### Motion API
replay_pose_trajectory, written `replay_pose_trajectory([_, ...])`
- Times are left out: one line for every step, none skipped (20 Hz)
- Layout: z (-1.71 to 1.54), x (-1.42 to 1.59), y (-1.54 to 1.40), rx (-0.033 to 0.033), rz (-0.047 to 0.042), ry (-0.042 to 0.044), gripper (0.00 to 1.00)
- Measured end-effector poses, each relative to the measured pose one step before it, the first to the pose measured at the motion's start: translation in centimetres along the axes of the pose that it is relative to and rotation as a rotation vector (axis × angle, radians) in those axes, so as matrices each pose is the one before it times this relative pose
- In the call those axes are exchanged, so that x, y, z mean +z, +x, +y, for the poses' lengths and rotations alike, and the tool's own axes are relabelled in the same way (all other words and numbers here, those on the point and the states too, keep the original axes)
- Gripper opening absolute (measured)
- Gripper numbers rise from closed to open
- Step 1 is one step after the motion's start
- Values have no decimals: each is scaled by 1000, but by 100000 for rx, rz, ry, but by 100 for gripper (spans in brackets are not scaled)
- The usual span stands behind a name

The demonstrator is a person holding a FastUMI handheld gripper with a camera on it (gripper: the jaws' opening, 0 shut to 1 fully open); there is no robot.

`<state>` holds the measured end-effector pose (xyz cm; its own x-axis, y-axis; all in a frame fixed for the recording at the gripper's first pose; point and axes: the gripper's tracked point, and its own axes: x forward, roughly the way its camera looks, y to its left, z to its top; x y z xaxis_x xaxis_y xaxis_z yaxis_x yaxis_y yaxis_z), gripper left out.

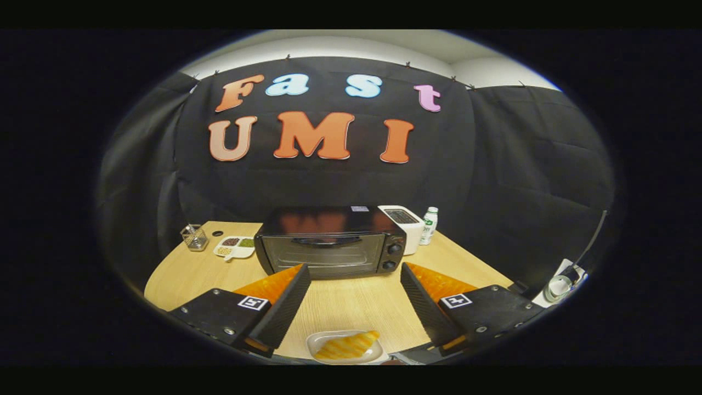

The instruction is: Open the toaster oven, put the food inside, and close the toaster oven door.

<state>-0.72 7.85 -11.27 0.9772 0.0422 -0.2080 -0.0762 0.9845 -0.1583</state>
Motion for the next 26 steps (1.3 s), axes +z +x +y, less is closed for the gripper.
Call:
replay_pose_trajectory([682,177,837,1188,-159,-687,98])
replay_pose_trajectory([536,378,929,1126,-658,-855,98])
replay_pose_trajectory([452,513,944,755,-754,-838,98])
replay_pose_trajectory([360,388,969,809,-527,-564,98])
replay_pose_trajectory([402,480,1134,867,-692,-365,98])
replay_pose_trajectory([248,530,1309,725,-1088,-632,99])
replay_pose_trajectory([234,488,1307,408,-772,-953,99])
replay_pose_trajectory([119,258,1365,573,-322,-713,99])
replay_pose_trajectory([205,117,1431,773,879,135,99])
replay_pose_trajectory([89,-185,1250,428,1911,652,99])
replay_pose_trajectory([4,-361,1209,272,2248,705,99])
replay_pose_trajectory([-35,-222,1045,-122,2010,685,99])
replay_pose_trajectory([-131,-256,991,-433,1088,424,99])
replay_pose_trajectory([-50,-106,742,-448,1093,-45,100])
replay_pose_trajectory([81,-115,565,208,923,-185,100])
replay_pose_trajectory([239,-168,449,584,780,-185,100])
replay_pose_trajectory([178,-214,390,606,1017,-609,100])
replay_pose_trajectory([136,-357,384,288,878,-822,100])
replay_pose_trajectory([139,-297,174,284,1287,-687,100])
replay_pose_trajectory([181,-402,220,697,1545,-159,100])
replay_pose_trajectory([246,-656,180,1404,2887,-106,100])
replay_pose_trajectory([173,314,121,1069,-1106,2517,100])
replay_pose_trajectory([120,-353,255,894,1344,1614,100])
replay_pose_trajectory([301,-264,300,2076,1623,1183,100])
replay_pose_trajectory([14,301,621,493,-1882,843,100])
replay_pose_trajectory([-158,-340,-467,395,1534,-337,100])
